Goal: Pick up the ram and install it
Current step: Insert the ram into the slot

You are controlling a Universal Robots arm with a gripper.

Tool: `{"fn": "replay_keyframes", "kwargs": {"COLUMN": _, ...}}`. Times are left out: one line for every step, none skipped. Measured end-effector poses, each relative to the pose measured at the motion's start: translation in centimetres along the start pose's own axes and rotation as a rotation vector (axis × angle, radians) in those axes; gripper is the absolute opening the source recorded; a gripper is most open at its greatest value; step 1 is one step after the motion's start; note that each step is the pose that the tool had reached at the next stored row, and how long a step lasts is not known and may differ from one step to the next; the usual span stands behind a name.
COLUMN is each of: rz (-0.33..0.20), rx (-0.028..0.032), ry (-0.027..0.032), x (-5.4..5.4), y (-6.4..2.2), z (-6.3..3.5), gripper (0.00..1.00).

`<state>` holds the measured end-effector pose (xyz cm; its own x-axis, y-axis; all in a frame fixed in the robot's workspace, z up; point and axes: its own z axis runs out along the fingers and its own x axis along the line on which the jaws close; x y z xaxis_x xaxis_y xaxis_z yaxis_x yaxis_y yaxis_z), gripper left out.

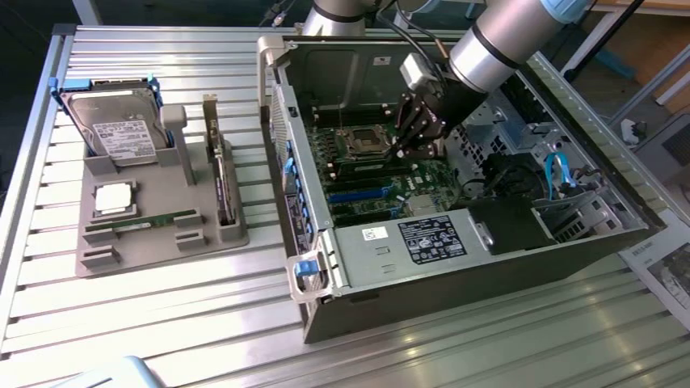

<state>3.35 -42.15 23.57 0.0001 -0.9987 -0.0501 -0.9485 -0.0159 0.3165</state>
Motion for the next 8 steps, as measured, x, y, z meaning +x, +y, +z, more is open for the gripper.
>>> {"fn": "replay_keyframes", "kwargs": {"rz": 0.0, "rx": 0.0001, "ry": -0.0001, "x": -0.01, "y": 0.0, "z": 0.01, "gripper": 0.12}}
{"fn": "replay_keyframes", "kwargs": {"rz": 0.0, "rx": 0.0007, "ry": 0.0001, "x": -0.01, "y": 0.0, "z": 0.0, "gripper": 0.12}}
{"fn": "replay_keyframes", "kwargs": {"rz": 0.0, "rx": 0.0027, "ry": -0.0003, "x": -0.02, "y": 0.0, "z": 0.01, "gripper": 0.12}}
{"fn": "replay_keyframes", "kwargs": {"rz": 0.0, "rx": 0.0046, "ry": -0.0004, "x": -0.04, "y": 0.0, "z": 0.01, "gripper": 0.12}}
{"fn": "replay_keyframes", "kwargs": {"rz": 0.0, "rx": 0.0057, "ry": -0.0005, "x": -0.04, "y": 0.0, "z": 0.01, "gripper": 0.12}}
{"fn": "replay_keyframes", "kwargs": {"rz": -0.001, "rx": 0.0065, "ry": -0.0006, "x": -0.05, "y": 0.0, "z": 0.01, "gripper": 0.12}}
{"fn": "replay_keyframes", "kwargs": {"rz": -0.001, "rx": 0.0067, "ry": -0.0006, "x": -0.05, "y": 0.0, "z": 0.01, "gripper": 0.12}}
{"fn": "replay_keyframes", "kwargs": {"rz": -0.001, "rx": 0.007, "ry": -0.0006, "x": -0.05, "y": 0.0, "z": 0.01, "gripper": 0.12}}
